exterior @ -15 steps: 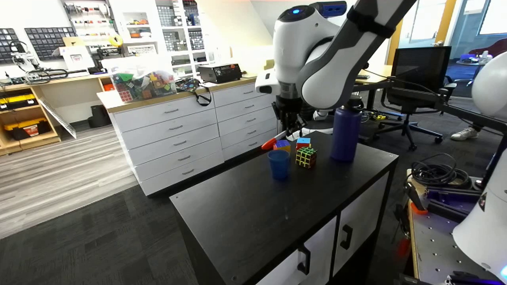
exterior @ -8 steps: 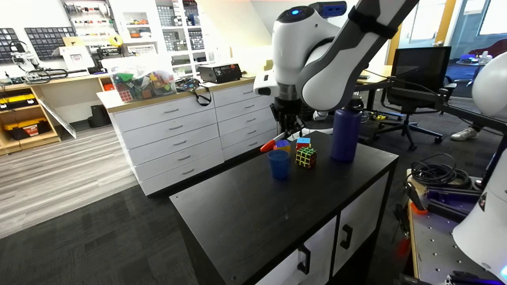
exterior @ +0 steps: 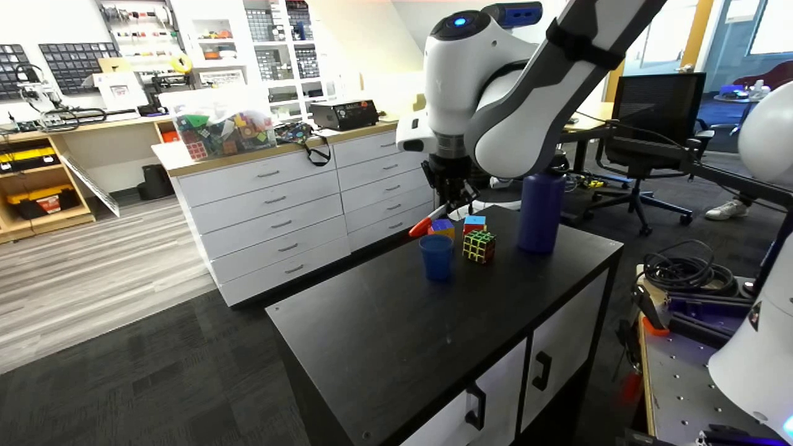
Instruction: Pick up the pen from the table and put it in the blue cup.
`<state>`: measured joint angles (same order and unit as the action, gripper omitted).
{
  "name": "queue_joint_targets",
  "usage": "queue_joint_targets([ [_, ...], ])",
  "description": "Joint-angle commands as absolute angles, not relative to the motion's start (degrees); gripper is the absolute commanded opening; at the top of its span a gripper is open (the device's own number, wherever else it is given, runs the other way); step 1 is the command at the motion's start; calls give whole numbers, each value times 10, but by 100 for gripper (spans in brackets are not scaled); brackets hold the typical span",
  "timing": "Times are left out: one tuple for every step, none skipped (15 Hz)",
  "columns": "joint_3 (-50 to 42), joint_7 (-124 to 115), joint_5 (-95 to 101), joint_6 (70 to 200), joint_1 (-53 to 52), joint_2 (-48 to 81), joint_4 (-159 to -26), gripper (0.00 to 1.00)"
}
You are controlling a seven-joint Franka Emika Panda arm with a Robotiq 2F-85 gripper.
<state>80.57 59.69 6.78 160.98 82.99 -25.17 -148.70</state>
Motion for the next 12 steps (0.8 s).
queue_joint_targets([
  [770, 540, 164, 1633, 813, -265, -1498, 5],
  [766, 533, 189, 1632, 813, -274, -1497, 6],
  [759, 515, 224, 1629, 813, -278, -1496, 5],
  [779, 548, 188, 1636, 830, -307, -1498, 5],
  [777, 543, 201, 1634, 832, -309, -1497, 6],
  [755, 496, 269, 1624, 817, -289, -1495, 5],
  [756, 488, 289, 1625, 819, -295, -1496, 5],
  [753, 474, 316, 1624, 817, -295, -1495, 5],
  [775, 497, 286, 1638, 834, -322, -1499, 5],
  [776, 492, 297, 1635, 835, -321, -1497, 5],
  [762, 453, 353, 1623, 821, -308, -1495, 5],
  [765, 449, 369, 1622, 821, -314, -1494, 5],
])
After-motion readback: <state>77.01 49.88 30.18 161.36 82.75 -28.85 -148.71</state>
